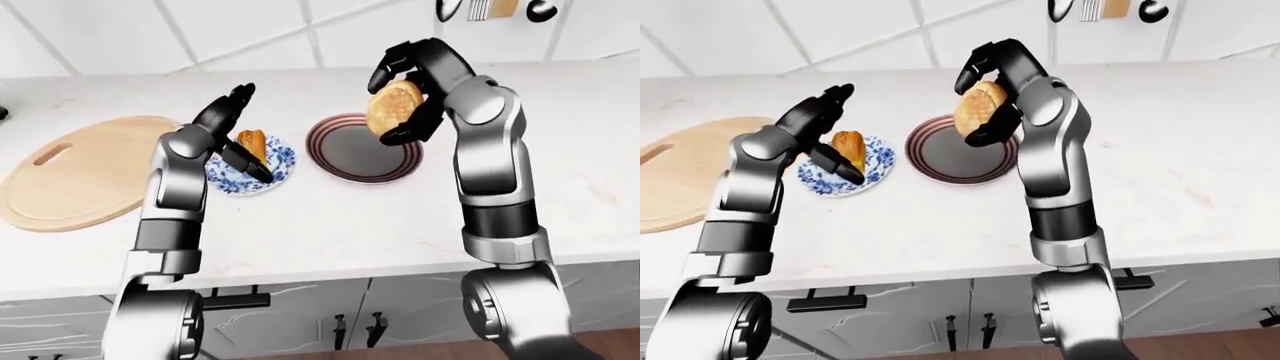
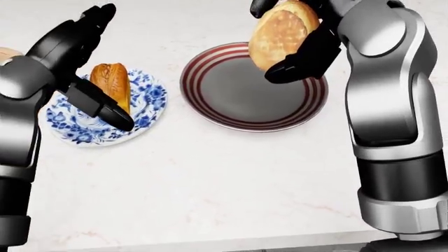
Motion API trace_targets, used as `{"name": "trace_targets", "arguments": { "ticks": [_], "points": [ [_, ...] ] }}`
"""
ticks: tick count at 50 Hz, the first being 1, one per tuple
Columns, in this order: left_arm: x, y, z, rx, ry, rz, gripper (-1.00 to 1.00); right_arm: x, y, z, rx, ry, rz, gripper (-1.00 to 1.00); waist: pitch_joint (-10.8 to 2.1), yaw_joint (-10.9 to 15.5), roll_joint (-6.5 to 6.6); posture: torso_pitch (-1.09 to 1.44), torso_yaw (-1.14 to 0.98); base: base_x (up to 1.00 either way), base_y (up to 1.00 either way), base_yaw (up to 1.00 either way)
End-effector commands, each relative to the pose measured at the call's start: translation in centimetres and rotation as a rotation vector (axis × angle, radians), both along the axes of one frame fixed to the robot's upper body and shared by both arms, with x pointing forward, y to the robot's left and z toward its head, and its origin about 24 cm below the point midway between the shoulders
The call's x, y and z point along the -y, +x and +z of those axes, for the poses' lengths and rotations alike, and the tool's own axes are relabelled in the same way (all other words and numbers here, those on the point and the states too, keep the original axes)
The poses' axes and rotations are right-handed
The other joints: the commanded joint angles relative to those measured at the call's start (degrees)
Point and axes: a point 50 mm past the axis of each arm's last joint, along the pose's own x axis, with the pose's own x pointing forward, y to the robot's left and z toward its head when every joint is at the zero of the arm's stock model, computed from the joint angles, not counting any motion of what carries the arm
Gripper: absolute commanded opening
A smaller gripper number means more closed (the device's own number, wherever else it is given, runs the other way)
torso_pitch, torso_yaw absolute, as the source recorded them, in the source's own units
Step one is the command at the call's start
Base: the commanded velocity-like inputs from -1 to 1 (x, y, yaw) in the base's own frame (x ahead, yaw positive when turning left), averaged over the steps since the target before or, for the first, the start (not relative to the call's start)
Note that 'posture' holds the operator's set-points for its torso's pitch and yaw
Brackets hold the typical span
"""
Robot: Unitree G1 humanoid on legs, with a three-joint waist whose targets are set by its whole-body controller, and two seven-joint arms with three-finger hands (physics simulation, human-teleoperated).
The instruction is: Place all breads on the cutting board.
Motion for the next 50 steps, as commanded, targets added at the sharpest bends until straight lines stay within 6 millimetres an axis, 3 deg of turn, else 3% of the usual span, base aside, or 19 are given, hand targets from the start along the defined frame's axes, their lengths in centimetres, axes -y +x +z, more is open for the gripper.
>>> {"name": "trace_targets", "arguments": {
  "ticks": [1,15,26,39,45,50],
  "points": [
    [0.1,-0.1,2.4,0.098,0.013,-0.009,1.00,-0.3,-0.7,2.4,0.106,-0.006,0.008,-1.00,-1.91,0.05,0.06,0.00,0.00,0.00,0.00,0.00],
    [-0.2,0.4,1.3,0.065,0.010,0.003,0.97,-0.2,-0.5,2.0,0.100,-0.003,0.005,-1.00,-2.16,0.08,0.06,0.00,0.00,0.00,0.00,0.00],
    [-0.4,0.4,0.8,0.062,0.032,0.010,0.44,-0.3,-0.5,1.7,0.095,0.000,0.009,-1.00,-2.22,0.06,0.14,0.00,0.00,0.00,0.00,0.00],
    [-0.5,0.7,0.3,0.104,0.094,0.021,0.10,-0.4,-0.4,1.3,0.090,-0.002,0.011,-1.00,-2.32,0.07,0.24,0.00,0.00,0.00,0.00,0.00],
    [-0.4,0.5,1.7,0.155,0.083,0.030,-0.13,-0.3,-0.4,1.2,0.090,-0.001,0.009,-1.00,-2.31,0.05,0.26,0.00,0.00,0.00,0.00,0.00],
    [-0.3,-0.1,3.2,0.189,0.064,0.024,-0.18,-0.2,-0.5,1.4,0.093,0.000,0.008,-1.00,-2.22,-0.07,0.23,0.00,0.00,0.00,0.00,0.00]
  ]
}}
